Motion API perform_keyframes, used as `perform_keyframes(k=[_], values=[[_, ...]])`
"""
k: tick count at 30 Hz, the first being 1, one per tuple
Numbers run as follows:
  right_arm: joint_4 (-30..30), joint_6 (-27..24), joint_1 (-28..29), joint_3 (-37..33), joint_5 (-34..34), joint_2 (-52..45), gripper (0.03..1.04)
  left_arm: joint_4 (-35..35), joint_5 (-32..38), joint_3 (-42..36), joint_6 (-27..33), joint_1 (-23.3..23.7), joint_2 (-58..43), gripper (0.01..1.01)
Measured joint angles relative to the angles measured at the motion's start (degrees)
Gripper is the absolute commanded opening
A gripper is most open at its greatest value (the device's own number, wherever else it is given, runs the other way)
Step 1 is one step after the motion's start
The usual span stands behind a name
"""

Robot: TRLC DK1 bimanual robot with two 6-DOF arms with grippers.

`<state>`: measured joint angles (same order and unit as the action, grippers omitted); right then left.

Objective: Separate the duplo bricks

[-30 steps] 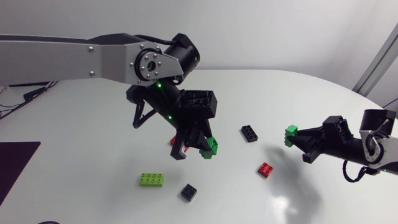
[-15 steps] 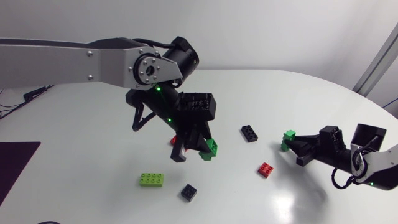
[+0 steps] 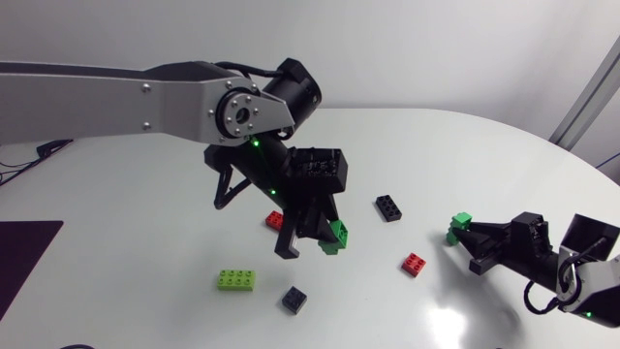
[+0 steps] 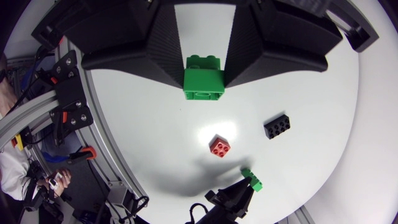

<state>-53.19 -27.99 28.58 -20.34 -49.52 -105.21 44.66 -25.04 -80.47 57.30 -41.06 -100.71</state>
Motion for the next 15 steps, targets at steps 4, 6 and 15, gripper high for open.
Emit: perform_keyframes(k=[4, 6, 15], values=[[-1.49, 0.15, 0.7, 0.46, -0.11, -0.76, 0.77, -0.09, 0.04, 0.0, -0.2, -0.33, 0.0, 0.251], [-1.64, 0.15, 0.94, 0.74, -0.2, -0.87, 0.81, -0.11, 0.22, 0.0, -0.2, -0.33, 0.0, 0.251], [1.18, 2.16, -0.15, 0.9, 0.13, 3.69, 0.91, -0.11, 0.46, 0.0, -0.26, -0.7, 0.0, 0.251]])
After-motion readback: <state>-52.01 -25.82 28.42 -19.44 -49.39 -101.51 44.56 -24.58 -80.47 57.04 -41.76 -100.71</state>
